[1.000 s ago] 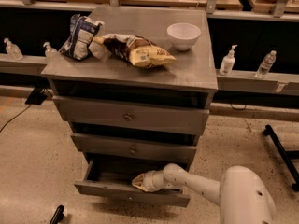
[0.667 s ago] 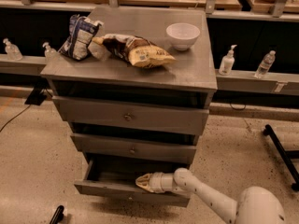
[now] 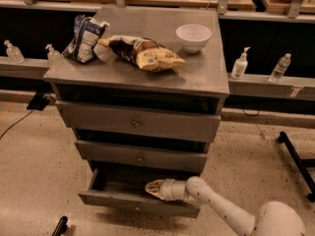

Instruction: Open bottom drawer

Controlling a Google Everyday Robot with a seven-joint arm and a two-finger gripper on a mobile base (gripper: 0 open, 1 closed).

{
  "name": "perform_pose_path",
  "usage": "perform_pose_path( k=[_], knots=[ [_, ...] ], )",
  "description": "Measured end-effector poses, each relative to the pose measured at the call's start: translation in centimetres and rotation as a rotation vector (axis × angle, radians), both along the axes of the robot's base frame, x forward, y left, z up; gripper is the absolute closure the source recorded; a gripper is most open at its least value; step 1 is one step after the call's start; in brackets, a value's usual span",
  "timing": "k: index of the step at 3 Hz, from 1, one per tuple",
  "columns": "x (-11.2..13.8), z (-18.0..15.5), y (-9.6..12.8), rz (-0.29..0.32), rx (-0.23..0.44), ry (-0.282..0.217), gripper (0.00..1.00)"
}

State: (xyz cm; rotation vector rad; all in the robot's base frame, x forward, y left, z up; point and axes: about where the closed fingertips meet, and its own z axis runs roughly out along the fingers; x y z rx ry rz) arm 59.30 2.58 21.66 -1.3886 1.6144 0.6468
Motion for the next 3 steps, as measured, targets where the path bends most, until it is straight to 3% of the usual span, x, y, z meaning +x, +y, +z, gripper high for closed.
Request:
perform_pose_path(
  k=[1, 3],
  knots=[
    [0.6, -0.3, 1.2, 0.027, -0.133, 0.000, 1.00],
    [1.4, -3.0, 1.2, 0.028, -0.324, 0.109, 1.00]
  ],
)
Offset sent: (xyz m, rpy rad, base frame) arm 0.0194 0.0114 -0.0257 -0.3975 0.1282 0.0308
